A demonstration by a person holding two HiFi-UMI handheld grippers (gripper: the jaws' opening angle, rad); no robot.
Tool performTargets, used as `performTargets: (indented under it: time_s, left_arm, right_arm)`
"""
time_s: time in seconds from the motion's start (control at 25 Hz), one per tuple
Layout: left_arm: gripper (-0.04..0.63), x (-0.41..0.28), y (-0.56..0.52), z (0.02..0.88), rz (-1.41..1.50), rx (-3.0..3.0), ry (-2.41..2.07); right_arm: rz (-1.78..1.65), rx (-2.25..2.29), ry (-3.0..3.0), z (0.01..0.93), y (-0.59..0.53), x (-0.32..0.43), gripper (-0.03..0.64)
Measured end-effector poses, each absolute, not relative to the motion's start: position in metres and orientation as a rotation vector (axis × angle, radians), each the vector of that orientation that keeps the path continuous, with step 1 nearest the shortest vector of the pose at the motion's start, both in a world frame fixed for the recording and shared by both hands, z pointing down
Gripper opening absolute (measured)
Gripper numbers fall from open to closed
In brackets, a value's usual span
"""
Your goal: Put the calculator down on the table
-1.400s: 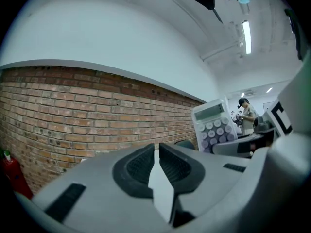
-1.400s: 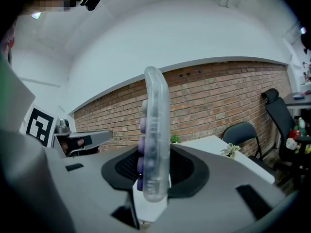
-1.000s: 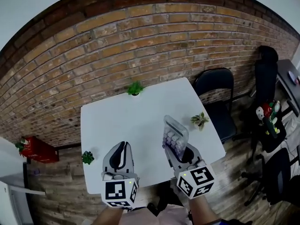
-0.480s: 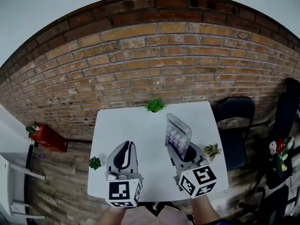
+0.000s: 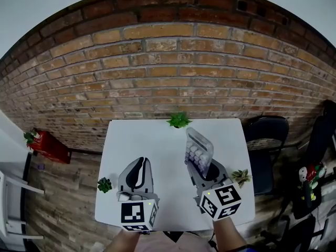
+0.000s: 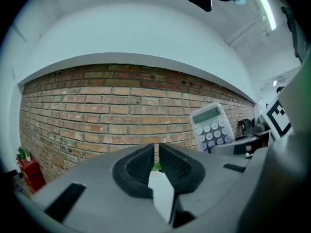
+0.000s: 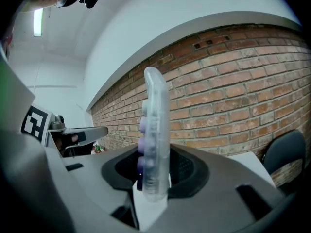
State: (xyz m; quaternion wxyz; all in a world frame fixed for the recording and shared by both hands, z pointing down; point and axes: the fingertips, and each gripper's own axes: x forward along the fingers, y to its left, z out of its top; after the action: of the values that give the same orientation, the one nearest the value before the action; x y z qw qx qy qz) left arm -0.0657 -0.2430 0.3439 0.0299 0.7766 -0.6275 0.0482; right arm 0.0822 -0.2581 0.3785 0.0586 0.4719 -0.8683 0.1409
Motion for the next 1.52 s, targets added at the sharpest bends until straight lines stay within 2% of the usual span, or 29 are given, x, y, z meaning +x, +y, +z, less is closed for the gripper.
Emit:
performTargets:
  time_s: [1.08, 1.52]
  left_arm:
    - [0.037, -0.070, -0.295, 0.435, 0.300, 2.320, -1.735]
    - [0.037, -0.074, -0.301, 0.455, 0.322, 2.286, -1.709]
  right_arm:
    - [0.788, 1.388, -2.285, 0.544, -0.283, 0.083, 0.132]
    - [0.920, 1.380, -2.194, 0.583, -0.276, 0.085, 0.133]
